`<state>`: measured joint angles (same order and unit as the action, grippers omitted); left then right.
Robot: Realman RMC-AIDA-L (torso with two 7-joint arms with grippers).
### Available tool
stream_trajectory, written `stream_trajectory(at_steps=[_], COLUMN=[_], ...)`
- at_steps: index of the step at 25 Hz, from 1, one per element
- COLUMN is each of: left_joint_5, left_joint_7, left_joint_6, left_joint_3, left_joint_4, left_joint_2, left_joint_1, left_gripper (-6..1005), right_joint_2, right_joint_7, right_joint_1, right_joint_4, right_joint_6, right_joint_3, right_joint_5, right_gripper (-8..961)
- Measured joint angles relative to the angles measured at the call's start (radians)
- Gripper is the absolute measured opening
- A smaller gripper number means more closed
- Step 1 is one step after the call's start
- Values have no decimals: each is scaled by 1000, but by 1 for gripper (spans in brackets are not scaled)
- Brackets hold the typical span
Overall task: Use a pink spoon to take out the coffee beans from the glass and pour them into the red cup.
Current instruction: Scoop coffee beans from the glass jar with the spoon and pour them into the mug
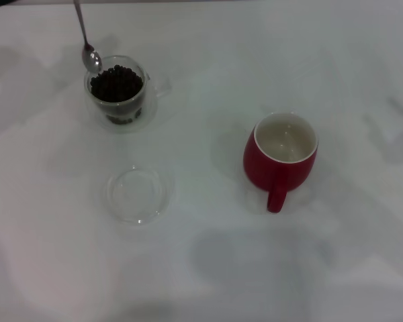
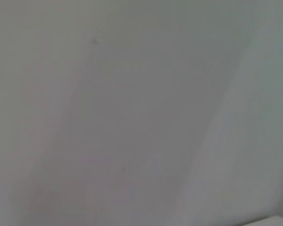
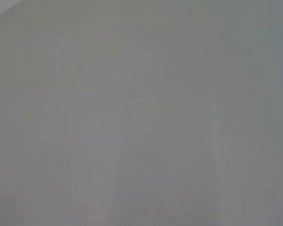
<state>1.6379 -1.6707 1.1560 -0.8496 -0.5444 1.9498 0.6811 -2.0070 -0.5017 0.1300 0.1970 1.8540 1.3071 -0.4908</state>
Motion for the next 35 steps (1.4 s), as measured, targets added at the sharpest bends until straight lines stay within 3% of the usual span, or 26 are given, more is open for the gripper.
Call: stream_trajectory(at_steps=[2,17,26,35], left_joint_5=[5,-8,-62,-86], left_joint_7=[50,183,166,16], left_joint_6=[-16,-137,-163,-166], left_joint_3=[2,8,7,7], left_joint_4=[-11,7,86,109], left_joint_2=[28,113,119,119], left_joint_1=[-3,-17,-19,-47], left_gripper=[131,131,132,132], right_joint_2=[3,20,21,20], right_joint_7=[0,-1,-1,0], right_joint_1=[-2,-13,-21,-24], right_joint_4=[-6,-33,-43,-42], right_joint_6=[5,7,7,1], right_joint_3=[-2,0,1,1], right_joint_5=[0,0,0,-2], right_gripper=[634,634,634,634])
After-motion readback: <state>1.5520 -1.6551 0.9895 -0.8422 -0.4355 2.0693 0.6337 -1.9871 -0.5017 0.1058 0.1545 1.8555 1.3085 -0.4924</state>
